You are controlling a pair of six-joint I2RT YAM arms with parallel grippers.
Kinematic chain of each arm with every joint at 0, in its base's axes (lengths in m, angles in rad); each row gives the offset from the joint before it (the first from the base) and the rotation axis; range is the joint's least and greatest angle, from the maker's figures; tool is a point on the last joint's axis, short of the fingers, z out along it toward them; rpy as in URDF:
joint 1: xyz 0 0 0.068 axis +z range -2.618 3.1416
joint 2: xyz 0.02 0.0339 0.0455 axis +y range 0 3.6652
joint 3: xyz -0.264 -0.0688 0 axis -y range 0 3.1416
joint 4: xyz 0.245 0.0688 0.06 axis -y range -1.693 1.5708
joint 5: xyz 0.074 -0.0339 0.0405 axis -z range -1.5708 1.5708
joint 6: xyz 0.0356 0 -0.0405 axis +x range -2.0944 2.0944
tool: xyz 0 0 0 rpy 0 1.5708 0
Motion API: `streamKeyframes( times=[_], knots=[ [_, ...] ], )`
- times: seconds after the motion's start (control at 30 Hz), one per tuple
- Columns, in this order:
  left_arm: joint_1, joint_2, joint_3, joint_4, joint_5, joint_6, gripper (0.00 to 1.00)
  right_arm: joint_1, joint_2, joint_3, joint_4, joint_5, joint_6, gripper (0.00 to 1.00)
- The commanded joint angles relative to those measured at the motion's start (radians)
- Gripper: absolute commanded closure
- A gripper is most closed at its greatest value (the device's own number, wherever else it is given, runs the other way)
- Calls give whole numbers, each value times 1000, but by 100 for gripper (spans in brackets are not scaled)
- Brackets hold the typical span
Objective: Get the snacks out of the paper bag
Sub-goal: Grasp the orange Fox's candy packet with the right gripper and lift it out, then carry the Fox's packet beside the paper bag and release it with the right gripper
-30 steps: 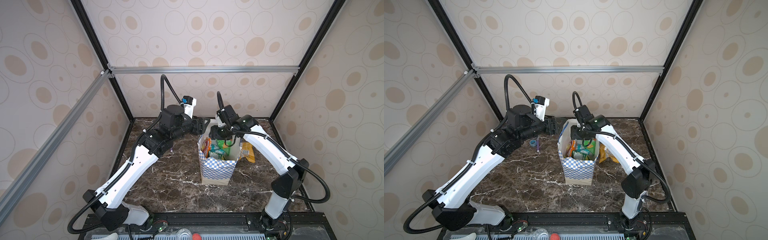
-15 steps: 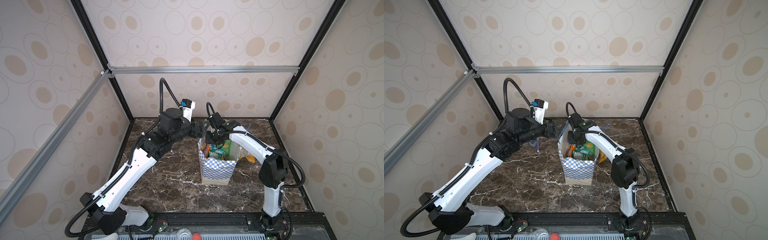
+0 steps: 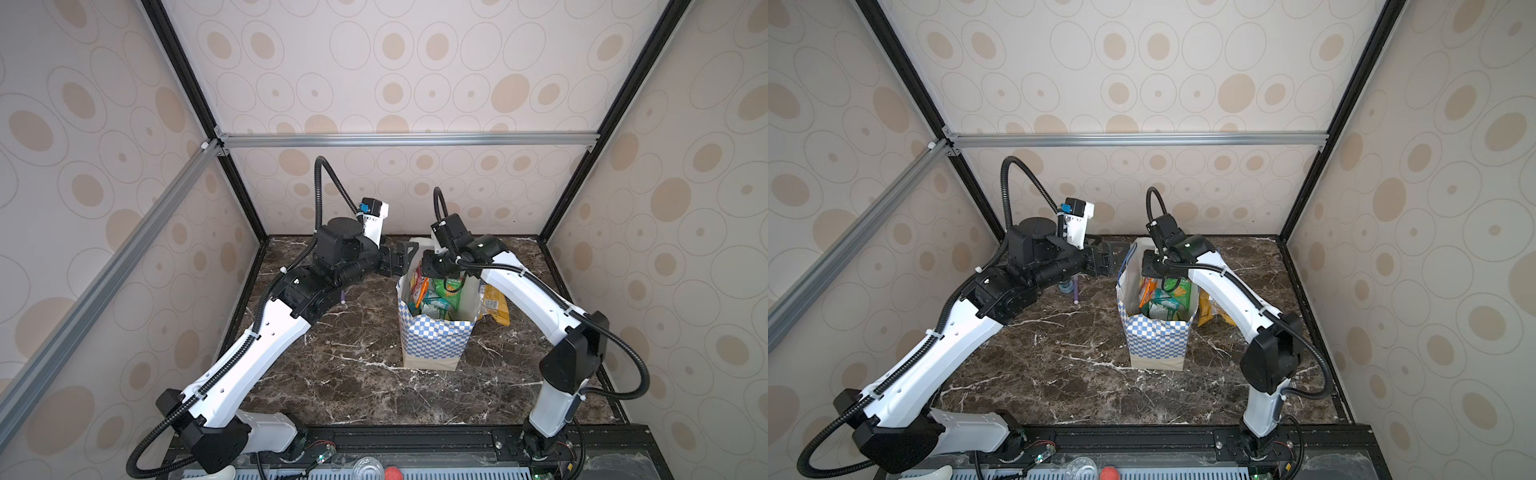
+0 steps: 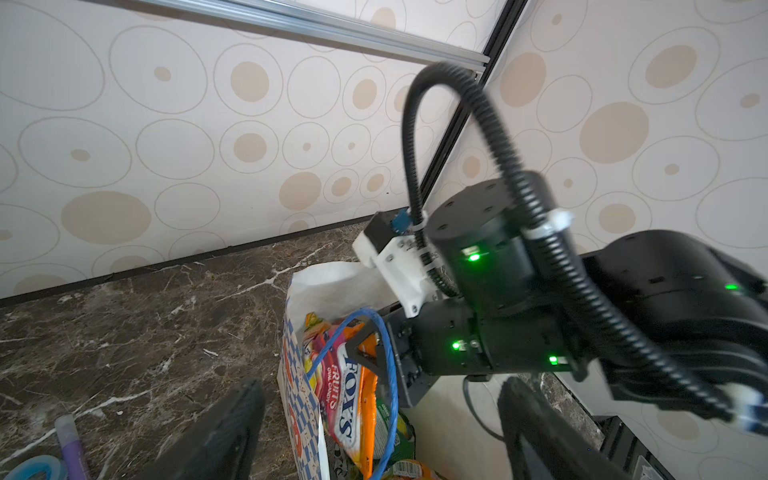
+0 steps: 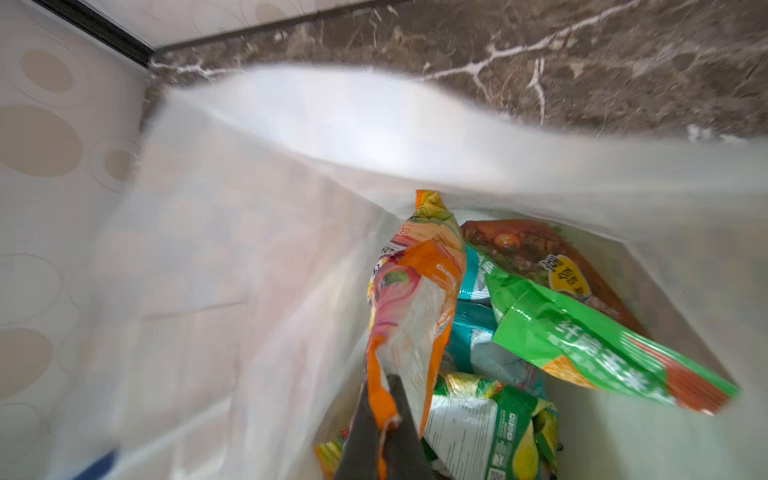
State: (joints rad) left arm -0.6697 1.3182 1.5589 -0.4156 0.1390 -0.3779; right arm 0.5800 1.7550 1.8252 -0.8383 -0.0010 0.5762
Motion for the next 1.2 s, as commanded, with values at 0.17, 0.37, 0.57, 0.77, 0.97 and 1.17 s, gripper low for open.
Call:
streamKeyframes(
  times=[0.17,0.37,0.57,0.77,0.97,1.17],
  knots=[
    [-6,8,20,85,89,56,9,-23,-79,118,-12,36,5,100],
    [-7,27,49,88,150,72,9,-34,-81,276,-68,49,-2,100],
    [-15,58,131,51,154,78,7,-34,-81,454,-122,65,-2,100],
    [-80,99,225,-16,131,119,5,-34,-73,638,-152,116,1,100],
    [-191,148,284,-51,122,184,5,-52,-124,692,-152,190,-18,100],
    [-309,196,312,-48,104,245,4,-151,-246,614,-165,210,6,100]
  ],
)
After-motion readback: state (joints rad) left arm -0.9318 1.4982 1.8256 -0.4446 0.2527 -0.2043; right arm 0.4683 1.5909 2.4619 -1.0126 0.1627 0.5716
